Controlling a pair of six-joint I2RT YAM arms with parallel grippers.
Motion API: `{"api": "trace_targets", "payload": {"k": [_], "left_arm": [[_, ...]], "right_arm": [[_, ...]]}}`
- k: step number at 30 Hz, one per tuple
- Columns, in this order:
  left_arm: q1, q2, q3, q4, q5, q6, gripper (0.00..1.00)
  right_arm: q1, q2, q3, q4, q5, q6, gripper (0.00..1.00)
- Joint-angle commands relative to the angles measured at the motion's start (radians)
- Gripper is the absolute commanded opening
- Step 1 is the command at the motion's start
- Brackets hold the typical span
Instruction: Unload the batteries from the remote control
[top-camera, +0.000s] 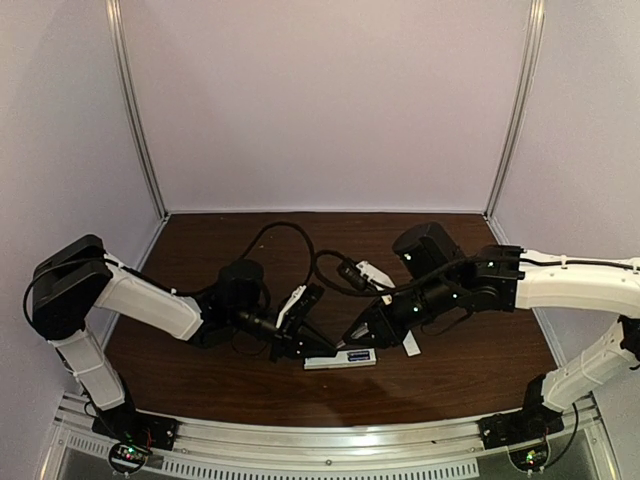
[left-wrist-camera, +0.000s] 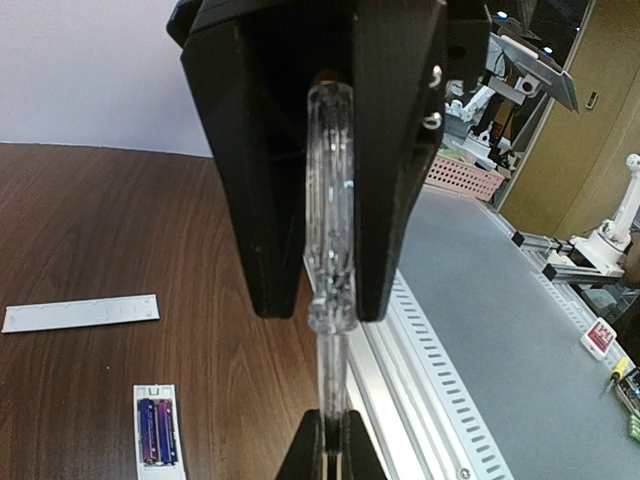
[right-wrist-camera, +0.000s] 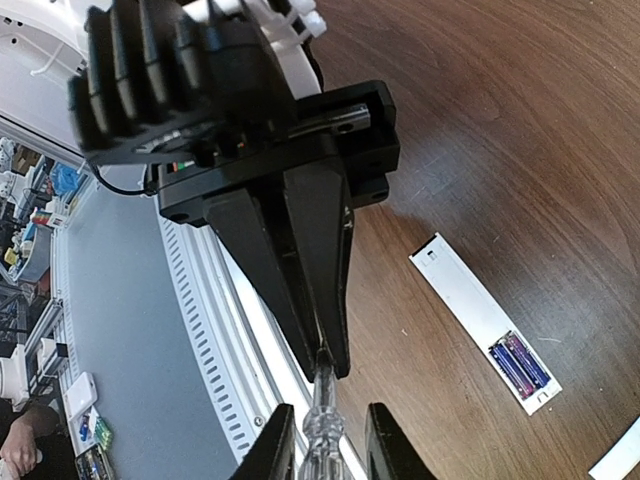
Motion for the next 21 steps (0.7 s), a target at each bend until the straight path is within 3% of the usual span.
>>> {"api": "trace_targets", "payload": {"k": [1, 9, 21], "left_arm": [[-0.005, 0.013, 0.020, -0.004, -0.004, 0.019, 0.00], [-0.005, 0.014, 0.020, -0.009, 0.000, 0.023, 0.00], [-0.005, 0.014, 0.023, -0.013, -0.004, 0.028, 0.00]], "right_arm": [[0.007, 0.020, 0.025, -0.020, 0.017, -0.008, 0.25], [0.009, 0.037, 0.027, -0.013, 0.013, -0.012, 0.25], [0.012, 0.042, 0.022, -0.011, 0.009, -0.014, 0.06]]}}
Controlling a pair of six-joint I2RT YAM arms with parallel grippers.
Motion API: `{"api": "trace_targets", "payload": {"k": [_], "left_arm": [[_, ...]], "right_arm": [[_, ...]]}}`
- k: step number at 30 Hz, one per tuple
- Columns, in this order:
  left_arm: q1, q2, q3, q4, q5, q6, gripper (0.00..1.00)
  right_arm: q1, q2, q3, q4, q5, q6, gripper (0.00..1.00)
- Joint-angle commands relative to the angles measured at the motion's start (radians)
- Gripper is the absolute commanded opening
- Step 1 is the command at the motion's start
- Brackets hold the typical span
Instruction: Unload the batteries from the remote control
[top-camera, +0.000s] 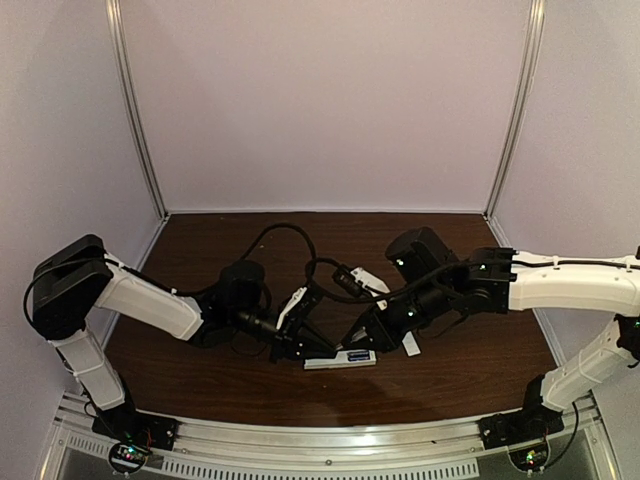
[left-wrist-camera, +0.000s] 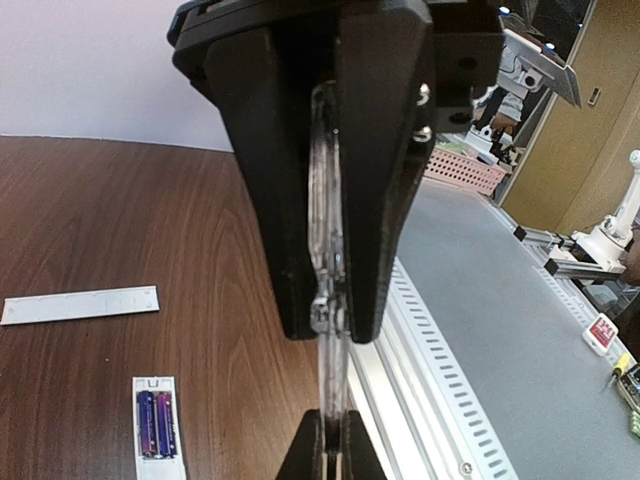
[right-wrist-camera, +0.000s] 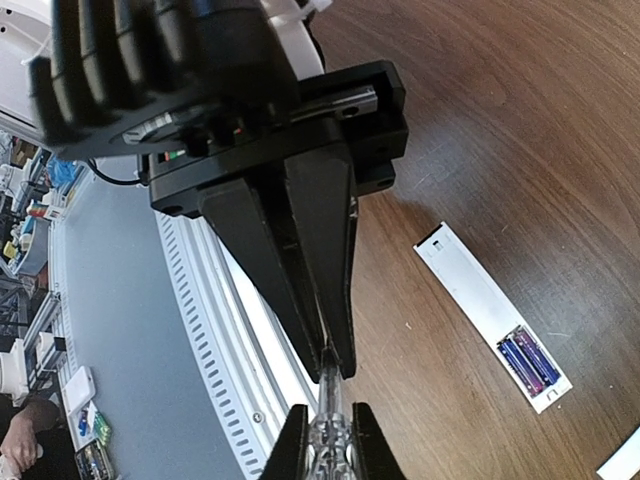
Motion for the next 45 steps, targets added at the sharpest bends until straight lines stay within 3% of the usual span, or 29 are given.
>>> {"api": "trace_targets", "payload": {"k": [1, 5, 11, 20, 27, 33, 38, 45], "left_arm": [[-0.005, 0.012, 0.022, 0.014, -0.001, 0.018, 0.00], [-0.004, 0.013, 0.022, 0.012, -0.009, 0.019, 0.00], [-0.004, 0.000, 0.010, -0.002, -0.056, 0.041, 0.43], [0.007, -0.033, -0.045, -0.004, -0.246, 0.110, 0.96], [0.015, -0.040, -0.099, 0.040, -0.507, 0.163, 0.97], [0.050, -0.035, -0.153, 0.111, -0.606, 0.167, 0.97], [0.072, -0.018, -0.146, 0.082, -0.514, 0.202, 0.97], [0.074, 0.064, -0.176, 0.168, -0.399, 0.287, 0.97]], "right_arm": [[0.005, 0.006, 0.016, -0.007, 0.009, -0.013, 0.03], [0.006, -0.003, -0.001, 0.005, 0.021, -0.010, 0.00], [0.005, -0.052, -0.040, 0.028, 0.086, 0.022, 0.00], [0.001, -0.157, -0.114, 0.043, 0.206, 0.078, 0.00], [-0.016, -0.220, -0.174, 0.060, 0.329, 0.146, 0.00], [-0.025, -0.260, -0.198, 0.054, 0.406, 0.192, 0.00], [-0.032, -0.272, -0.208, 0.057, 0.443, 0.220, 0.00], [-0.041, -0.261, -0.206, 0.047, 0.461, 0.238, 0.00]]}}
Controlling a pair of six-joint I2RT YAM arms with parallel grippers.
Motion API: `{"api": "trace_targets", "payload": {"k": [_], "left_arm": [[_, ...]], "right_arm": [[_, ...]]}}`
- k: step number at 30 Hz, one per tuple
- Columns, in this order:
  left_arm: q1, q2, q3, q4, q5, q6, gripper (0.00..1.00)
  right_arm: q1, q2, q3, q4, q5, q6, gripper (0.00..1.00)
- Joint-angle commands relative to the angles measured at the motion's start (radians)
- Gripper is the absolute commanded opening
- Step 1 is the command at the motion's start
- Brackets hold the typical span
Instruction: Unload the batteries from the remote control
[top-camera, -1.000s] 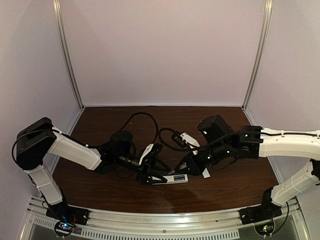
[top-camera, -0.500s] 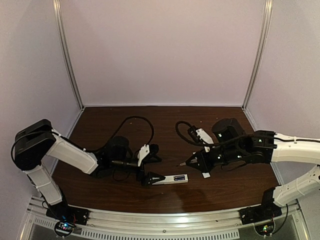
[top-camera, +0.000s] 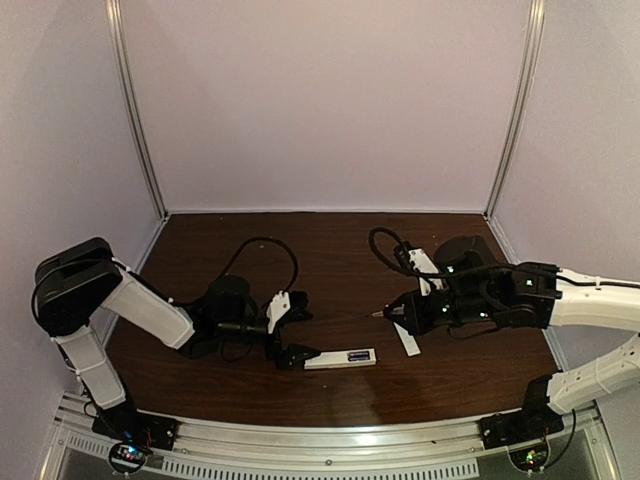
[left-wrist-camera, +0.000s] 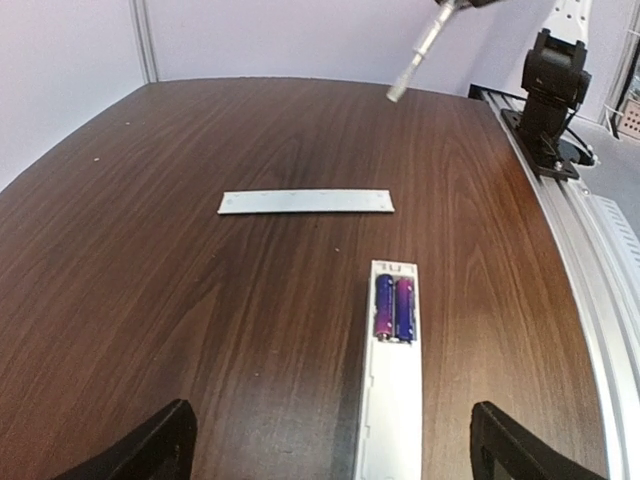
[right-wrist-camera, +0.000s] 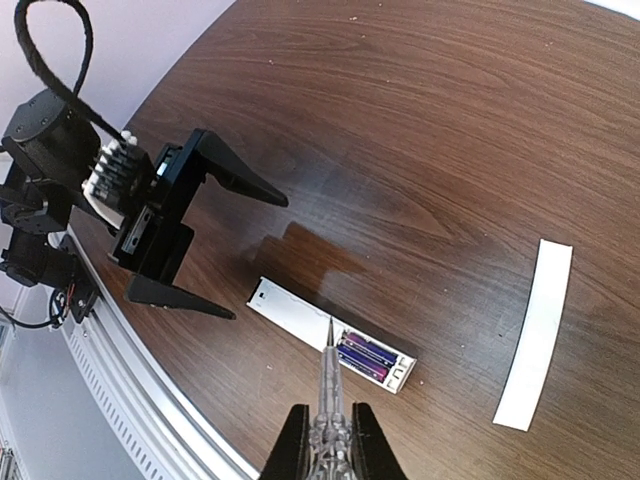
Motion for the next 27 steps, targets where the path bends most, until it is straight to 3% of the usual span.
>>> {"api": "trace_targets", "payload": {"k": [1, 6, 14, 27], "left_arm": [[0.003, 0.061, -0.020, 0.084, 0.095, 0.059, 0.97], [0.003, 0.075, 0.036, -0.051, 0.171, 0.117, 0.96], [0.003, 0.147, 0.085, -0.116, 0.218, 0.175, 0.91], [-0.010, 0.239, 0.108, -0.014, 0.181, 0.135, 0.82]], "right_arm": [[-0.008, -0.002, -0.009, 0.001, 0.045, 0.023, 0.00], [-0.015, 0.001, -0.009, -0.002, 0.045, 0.022, 0.00], [-0.022, 0.010, -0.005, 0.005, 0.045, 0.020, 0.00], [-0.023, 0.021, -0.019, 0.026, 0.033, 0.019, 0.00]]}}
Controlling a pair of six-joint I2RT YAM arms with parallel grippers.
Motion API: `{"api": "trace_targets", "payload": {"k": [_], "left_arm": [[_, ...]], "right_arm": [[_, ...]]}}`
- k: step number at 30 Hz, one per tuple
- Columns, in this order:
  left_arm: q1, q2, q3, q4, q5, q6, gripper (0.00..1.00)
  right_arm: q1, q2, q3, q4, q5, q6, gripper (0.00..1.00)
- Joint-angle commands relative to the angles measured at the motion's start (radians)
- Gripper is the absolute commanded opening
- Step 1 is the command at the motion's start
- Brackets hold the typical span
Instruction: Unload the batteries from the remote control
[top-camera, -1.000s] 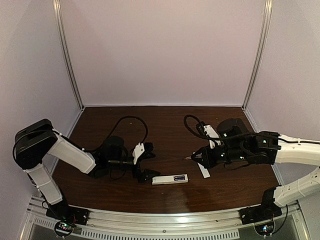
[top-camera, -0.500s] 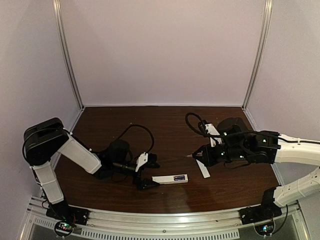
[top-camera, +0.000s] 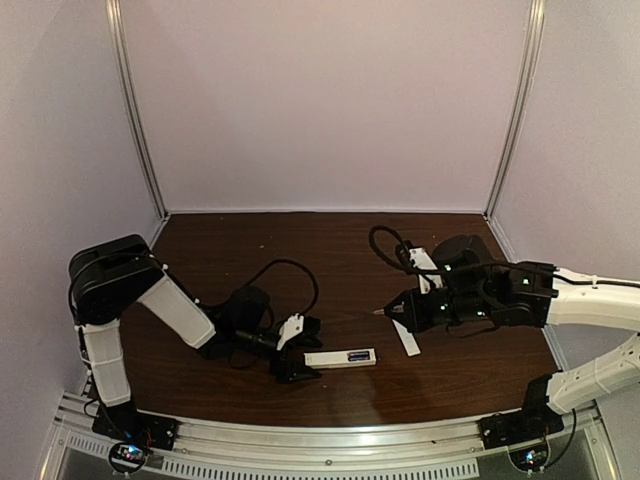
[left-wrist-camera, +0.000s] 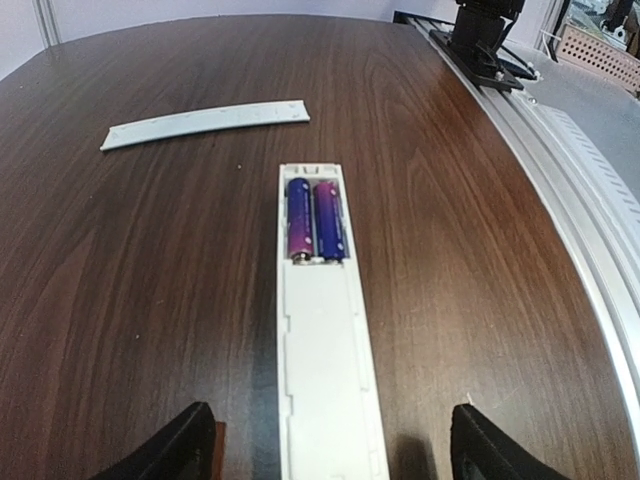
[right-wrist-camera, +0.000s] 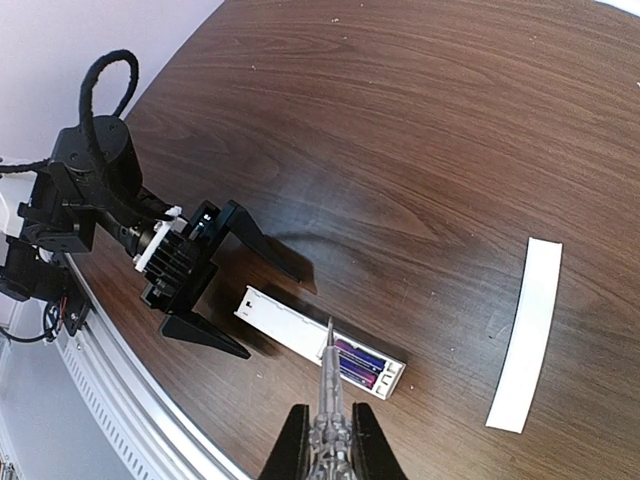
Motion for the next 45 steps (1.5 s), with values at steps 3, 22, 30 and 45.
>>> {"api": "trace_targets", "payload": {"k": [3, 22, 30, 45], "left_arm": [[-0.023, 0.052, 0.034, 0.100, -0.030, -0.024, 0.80], [-0.056, 0.124, 0.091, 0.120, -0.107, -0.056, 0.58], [-0.067, 0.136, 0.090, 0.126, -0.123, -0.038, 0.39], [-0.067, 0.082, 0.063, 0.111, -0.112, -0.028, 0.00]], "right_arm": [[-0.006, 0.003, -0.024, 0.023, 0.016, 0.004, 0.00], [-0.006, -0.033, -0.062, 0.036, 0.008, 0.013, 0.00], [-0.006, -0.045, -0.070, 0.034, 0.025, 0.011, 0.00], [-0.009, -0.063, -0.078, 0.030, 0.039, 0.007, 0.00]]}}
